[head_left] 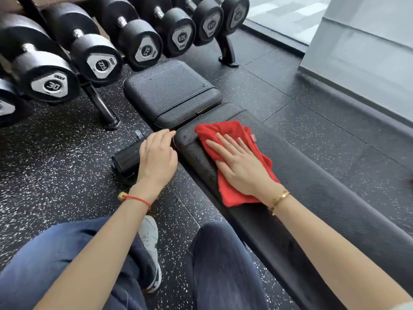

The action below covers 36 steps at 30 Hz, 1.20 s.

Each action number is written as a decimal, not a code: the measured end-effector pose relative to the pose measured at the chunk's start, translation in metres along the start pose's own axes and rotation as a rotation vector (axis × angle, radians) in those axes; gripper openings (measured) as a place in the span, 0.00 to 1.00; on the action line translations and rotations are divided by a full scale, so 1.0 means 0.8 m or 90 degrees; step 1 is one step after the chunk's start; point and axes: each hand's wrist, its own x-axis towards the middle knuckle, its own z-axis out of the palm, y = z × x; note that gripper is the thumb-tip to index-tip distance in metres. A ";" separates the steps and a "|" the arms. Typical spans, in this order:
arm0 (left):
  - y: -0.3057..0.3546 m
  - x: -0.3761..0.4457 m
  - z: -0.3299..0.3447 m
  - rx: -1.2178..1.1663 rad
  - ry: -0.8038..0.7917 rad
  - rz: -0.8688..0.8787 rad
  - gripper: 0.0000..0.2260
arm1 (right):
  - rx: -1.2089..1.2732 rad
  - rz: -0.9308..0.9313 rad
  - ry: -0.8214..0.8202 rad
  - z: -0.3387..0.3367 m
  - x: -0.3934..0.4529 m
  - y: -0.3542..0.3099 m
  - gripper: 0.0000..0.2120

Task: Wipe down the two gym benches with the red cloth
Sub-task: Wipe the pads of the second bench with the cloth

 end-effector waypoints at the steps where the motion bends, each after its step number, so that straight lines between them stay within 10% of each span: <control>1: -0.002 -0.001 0.000 0.003 -0.004 0.002 0.22 | 0.000 0.028 0.006 -0.001 0.009 0.004 0.25; 14: 0.028 0.003 0.001 -0.010 0.039 0.016 0.22 | 0.012 -0.042 0.007 0.017 0.039 -0.033 0.24; 21: 0.022 -0.011 0.007 -0.016 0.003 0.068 0.19 | -0.026 0.158 0.017 -0.006 0.087 0.027 0.25; 29: 0.048 0.000 0.028 -0.046 0.012 0.098 0.17 | -0.015 0.047 -0.003 -0.004 -0.046 -0.015 0.26; 36: 0.092 0.026 0.058 -0.085 0.017 0.091 0.15 | -0.041 0.191 0.036 -0.020 -0.027 0.053 0.26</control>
